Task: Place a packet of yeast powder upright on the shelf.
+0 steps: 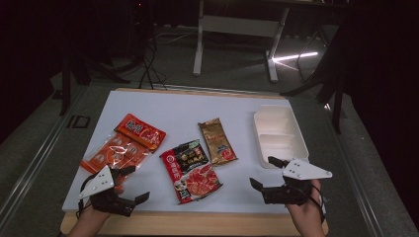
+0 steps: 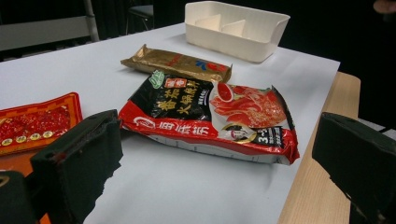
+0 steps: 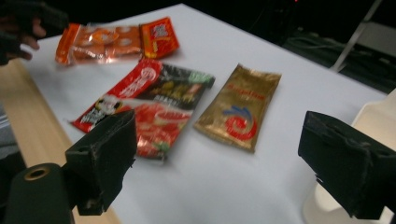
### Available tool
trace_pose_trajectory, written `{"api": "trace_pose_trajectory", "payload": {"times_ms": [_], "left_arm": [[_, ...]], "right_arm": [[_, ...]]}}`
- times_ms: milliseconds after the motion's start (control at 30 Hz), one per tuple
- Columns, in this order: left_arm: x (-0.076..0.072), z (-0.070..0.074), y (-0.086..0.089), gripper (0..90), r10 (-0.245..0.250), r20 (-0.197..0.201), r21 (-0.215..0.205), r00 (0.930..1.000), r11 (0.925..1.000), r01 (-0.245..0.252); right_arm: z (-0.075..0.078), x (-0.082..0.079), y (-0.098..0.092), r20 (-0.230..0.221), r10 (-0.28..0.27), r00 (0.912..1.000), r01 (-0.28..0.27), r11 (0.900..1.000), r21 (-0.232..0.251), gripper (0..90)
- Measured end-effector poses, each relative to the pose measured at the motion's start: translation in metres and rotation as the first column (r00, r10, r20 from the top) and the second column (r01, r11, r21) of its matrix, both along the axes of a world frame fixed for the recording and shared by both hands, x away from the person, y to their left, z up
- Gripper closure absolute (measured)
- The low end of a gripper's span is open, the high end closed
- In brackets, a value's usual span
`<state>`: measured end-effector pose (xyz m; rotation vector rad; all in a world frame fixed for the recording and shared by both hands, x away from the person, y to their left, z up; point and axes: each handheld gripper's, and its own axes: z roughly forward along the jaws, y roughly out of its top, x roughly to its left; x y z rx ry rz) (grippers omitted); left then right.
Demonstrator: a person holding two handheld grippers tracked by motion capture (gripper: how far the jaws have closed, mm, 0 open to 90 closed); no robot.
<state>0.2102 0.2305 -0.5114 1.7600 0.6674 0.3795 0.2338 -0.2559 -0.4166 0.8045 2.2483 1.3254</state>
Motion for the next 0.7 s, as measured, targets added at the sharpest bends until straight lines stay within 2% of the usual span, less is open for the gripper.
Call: {"api": "trace_pose_trajectory", "payload": {"times_ms": [100, 167, 300, 367, 700], "left_arm": [[0.000, 0.000, 0.000, 2.0, -0.001, -0.002, -0.003, 1.0000, 1.0000, 0.001], [0.000, 0.000, 0.000, 2.0, -0.003, -0.004, -0.008, 1.0000, 1.0000, 0.003], [0.000, 0.000, 0.000, 2.0, -0.002, -0.005, -0.003, 1.0000, 1.0000, 0.002], [0.000, 0.000, 0.000, 2.0, -0.001, -0.003, -0.003, 1.0000, 1.0000, 0.001], [0.000, -0.001, 0.000, 2.0, -0.002, -0.008, -0.004, 1.0000, 1.0000, 0.002]], "right_arm": [[0.010, 0.006, 0.003, 0.025, -0.013, 0.9996, 0.013, 1.000, 0.010, 11.3], [0.012, 0.008, 0.004, 0.028, -0.010, 0.9995, 0.010, 1.000, 0.012, 11.2], [0.019, 0.018, 0.011, 0.065, -0.019, 0.9977, 0.018, 1.000, 0.011, 11.3], [0.020, 0.021, 0.013, 0.055, -0.019, 0.9983, 0.018, 1.000, 0.013, 11.3], [0.022, 0.047, 0.032, 0.074, -0.028, 0.9968, 0.029, 1.000, -0.003, 12.8]]}}
